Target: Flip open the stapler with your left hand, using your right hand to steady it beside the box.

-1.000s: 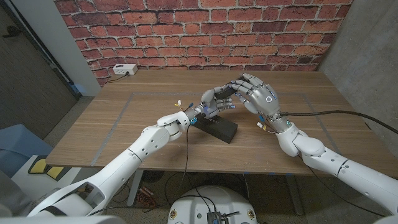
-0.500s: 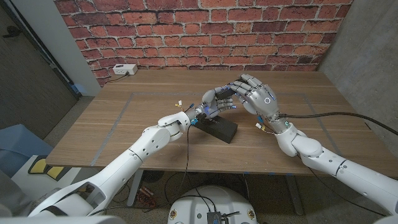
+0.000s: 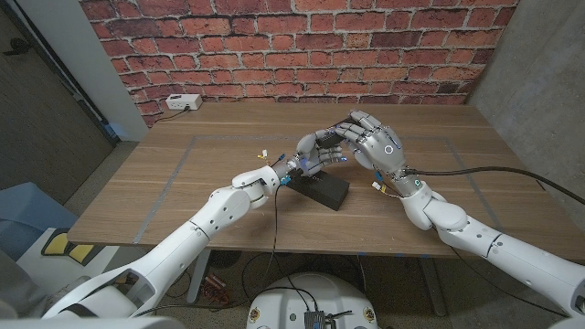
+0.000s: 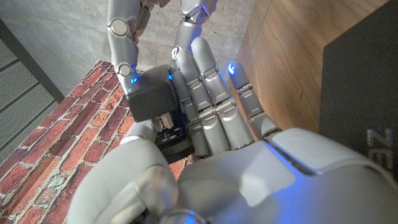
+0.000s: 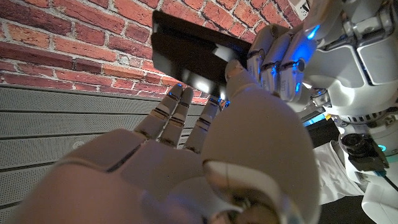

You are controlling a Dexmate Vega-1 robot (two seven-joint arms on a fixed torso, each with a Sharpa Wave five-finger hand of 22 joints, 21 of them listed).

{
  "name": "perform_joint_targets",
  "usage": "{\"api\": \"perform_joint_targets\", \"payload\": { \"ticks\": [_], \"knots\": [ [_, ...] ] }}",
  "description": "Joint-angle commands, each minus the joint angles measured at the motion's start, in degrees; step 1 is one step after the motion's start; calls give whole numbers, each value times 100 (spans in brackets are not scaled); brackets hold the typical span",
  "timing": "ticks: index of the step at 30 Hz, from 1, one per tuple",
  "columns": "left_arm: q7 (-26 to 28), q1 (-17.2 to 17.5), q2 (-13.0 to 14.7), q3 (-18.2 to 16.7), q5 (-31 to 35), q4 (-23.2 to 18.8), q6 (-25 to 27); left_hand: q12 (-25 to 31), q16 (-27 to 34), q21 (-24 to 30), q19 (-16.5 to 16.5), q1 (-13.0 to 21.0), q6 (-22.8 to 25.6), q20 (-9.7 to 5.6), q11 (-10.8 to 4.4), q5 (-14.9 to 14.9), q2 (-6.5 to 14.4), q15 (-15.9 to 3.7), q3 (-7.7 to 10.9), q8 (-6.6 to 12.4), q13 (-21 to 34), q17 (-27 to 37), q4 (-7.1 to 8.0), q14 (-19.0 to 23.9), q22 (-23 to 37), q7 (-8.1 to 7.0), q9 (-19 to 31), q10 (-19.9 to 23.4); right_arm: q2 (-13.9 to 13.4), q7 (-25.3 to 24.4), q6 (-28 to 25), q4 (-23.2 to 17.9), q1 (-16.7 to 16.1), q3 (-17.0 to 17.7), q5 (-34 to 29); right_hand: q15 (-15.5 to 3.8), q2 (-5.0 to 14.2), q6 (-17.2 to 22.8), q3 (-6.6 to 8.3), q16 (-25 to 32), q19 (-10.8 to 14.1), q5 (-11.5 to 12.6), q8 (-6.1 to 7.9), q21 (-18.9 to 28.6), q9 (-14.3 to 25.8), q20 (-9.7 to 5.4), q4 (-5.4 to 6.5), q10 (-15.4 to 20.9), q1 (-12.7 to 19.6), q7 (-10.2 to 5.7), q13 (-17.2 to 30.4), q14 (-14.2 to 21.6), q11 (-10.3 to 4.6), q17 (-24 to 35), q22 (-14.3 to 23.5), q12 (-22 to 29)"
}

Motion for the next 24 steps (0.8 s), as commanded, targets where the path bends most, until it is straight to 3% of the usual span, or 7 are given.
{"api": "perform_joint_targets", "payload": {
  "ticks": [1, 10, 24],
  "knots": [
    [-28, 68, -111, -49, -189, 122, 13, 34, 41, 45, 25, 41, 220, -3, -36, 33, 67, -35, 1108, -7, 28, 28, 1045, 9, 11, -232, 72, 50, 90, -133, 538, 112, -100, 291, 214, -1097, 98, 729, 88, 48, 70, 37, 56, 40, 109, -587, 58, 593, 28, -67, 440, 135, -81, 55, 9, 659],
    [26, 263, -154, -130, -387, -60, -16, 41, 53, 52, 29, 43, 216, -9, -35, 33, 67, -55, 1118, 28, 19, 33, 1043, 21, 12, -250, 143, 70, -28, -121, 691, 50, -19, 215, 477, -1099, 80, 795, 100, 28, 61, 41, 54, 39, 113, -640, 52, 610, 43, -69, 505, 173, -85, 68, 7, 737],
    [945, 660, -10, -300, -868, -814, 392, 73, 105, 92, 105, 55, 229, -30, -88, 39, 54, -77, 1140, 180, -29, 23, 1016, 153, 15, -313, 389, 201, -113, 14, 1028, 0, 107, 239, 729, -1101, 59, 865, 105, 9, 62, 46, 54, 41, 113, -664, 39, 640, 60, -70, 563, 211, -84, 79, 3, 810]
  ]
}}
